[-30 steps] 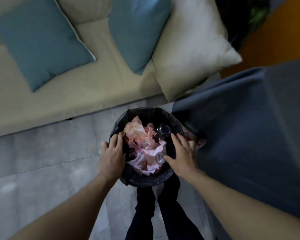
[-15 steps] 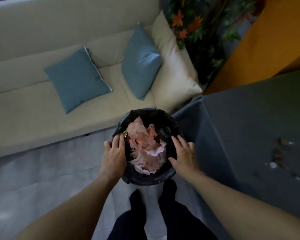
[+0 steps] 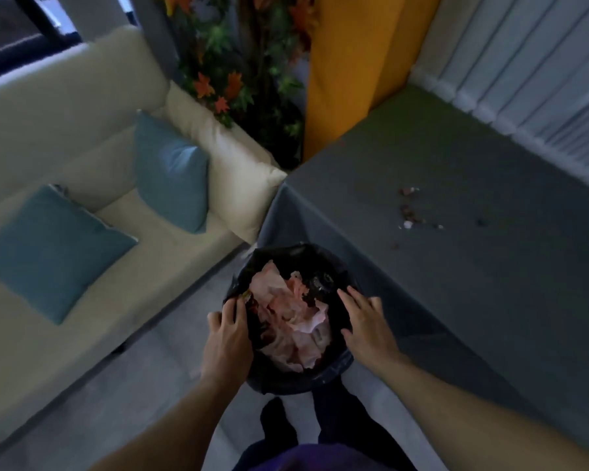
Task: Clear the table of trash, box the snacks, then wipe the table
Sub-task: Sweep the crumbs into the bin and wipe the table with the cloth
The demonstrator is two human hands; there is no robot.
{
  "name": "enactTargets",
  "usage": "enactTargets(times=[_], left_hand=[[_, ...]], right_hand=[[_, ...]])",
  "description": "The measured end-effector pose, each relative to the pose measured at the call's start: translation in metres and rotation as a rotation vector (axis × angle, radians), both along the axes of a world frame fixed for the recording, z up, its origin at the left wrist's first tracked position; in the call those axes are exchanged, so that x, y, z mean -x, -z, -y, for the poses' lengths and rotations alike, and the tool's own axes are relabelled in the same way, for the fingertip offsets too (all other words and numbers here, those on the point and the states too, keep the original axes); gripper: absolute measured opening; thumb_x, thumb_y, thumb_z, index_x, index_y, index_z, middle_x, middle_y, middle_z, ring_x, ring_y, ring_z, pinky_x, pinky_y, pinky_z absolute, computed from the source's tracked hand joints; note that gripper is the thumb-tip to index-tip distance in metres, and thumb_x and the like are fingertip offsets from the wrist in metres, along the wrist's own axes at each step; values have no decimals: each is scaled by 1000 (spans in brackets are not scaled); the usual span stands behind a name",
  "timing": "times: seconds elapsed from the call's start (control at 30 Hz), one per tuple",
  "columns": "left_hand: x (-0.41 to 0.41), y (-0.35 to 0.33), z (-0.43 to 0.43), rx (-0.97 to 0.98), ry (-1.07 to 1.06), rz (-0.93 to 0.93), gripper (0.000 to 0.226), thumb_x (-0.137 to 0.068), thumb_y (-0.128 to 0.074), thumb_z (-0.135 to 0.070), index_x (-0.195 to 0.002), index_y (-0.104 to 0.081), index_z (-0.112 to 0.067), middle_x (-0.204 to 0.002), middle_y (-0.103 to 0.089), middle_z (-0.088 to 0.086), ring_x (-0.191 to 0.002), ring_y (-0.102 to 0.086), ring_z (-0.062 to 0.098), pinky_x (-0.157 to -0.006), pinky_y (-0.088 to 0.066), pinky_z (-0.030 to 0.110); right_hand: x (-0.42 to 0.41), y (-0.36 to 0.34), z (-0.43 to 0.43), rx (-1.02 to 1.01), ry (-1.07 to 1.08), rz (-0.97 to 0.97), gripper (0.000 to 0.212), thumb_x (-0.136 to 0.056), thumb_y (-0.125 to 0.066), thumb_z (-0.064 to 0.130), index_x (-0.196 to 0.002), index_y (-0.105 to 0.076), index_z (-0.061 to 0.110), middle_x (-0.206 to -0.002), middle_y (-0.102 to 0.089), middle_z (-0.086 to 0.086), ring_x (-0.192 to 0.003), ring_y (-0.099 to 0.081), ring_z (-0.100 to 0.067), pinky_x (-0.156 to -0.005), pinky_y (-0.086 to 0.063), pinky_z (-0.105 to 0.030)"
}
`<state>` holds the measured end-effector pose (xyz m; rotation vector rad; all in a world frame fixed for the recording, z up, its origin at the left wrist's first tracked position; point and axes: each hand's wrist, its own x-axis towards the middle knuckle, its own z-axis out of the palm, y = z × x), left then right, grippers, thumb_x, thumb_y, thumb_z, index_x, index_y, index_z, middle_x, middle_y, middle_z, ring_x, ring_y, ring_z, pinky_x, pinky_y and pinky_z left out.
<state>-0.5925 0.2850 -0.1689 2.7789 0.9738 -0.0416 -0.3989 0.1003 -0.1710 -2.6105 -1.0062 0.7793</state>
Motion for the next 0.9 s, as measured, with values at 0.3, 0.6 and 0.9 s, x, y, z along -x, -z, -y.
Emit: enactTargets(times=[0.3, 0.6, 0.9], left_hand=[[-37, -16, 58, 59, 337, -24, 78, -51, -81, 5, -123, -50, 4, -112, -54, 21, -81, -34, 29, -60, -52, 35], [-58, 13, 130, 298, 357, -244, 64, -91, -54, 0, -151, -33, -5, -143, -33, 13, -110, -41, 33, -89, -47, 41], [-92, 18, 189, 354, 394, -263, 50, -90, -56, 1, -137, -38, -5, -121, -27, 12, -79, -47, 25, -78, -51, 38]], right_hand=[[28, 1, 103, 12, 312, 15, 76, -92, -62, 11, -156, -22, 24, -162, -20, 8, -137, -21, -22, -105, -44, -35], [47, 17, 199, 12, 514, 31, 71, -92, -56, 3, -154, -28, 23, -160, -26, 10, -129, -28, -22, -105, -41, -27], [63, 34, 272, 45, 637, 49, 72, -86, -57, -1, -151, -35, 19, -156, -36, 2, -124, -35, -26, -101, -46, -35]])
